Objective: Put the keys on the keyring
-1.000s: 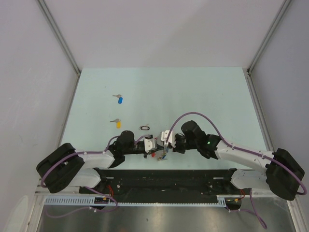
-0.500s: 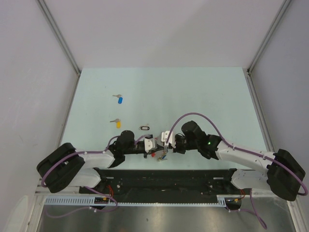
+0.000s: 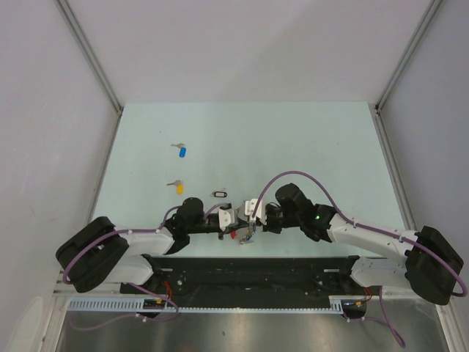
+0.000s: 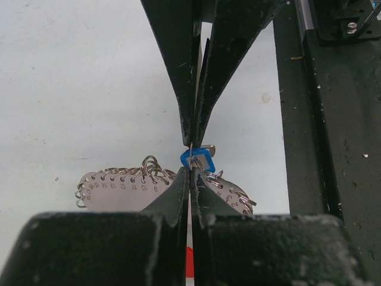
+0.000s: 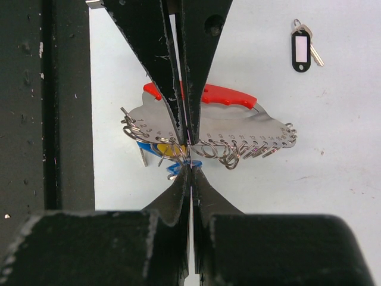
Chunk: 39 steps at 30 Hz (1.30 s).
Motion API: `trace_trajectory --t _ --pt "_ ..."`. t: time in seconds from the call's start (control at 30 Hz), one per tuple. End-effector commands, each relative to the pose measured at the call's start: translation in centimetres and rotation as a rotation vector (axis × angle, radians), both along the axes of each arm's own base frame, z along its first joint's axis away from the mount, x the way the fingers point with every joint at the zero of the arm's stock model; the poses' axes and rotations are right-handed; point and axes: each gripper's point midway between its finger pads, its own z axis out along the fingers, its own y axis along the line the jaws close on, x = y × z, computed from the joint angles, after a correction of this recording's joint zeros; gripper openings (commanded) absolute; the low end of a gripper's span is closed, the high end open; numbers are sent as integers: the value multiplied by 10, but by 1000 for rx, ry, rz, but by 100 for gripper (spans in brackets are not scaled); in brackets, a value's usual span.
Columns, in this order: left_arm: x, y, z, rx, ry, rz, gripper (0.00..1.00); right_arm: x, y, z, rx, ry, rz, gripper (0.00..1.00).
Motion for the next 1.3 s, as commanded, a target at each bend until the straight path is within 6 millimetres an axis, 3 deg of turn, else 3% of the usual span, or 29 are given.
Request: trace_trajectory --t 0.0,0.83,1.27 --pt "3 -10 24 -73 -47 -35 0 5 12 24 60 -45 18 0" --pt "2 -11 25 -76 -42 -40 0 -2 13 27 73 -34 52 0" --pt "6 -9 22 -67 -39 -20 0 5 8 24 50 -50 13 0"
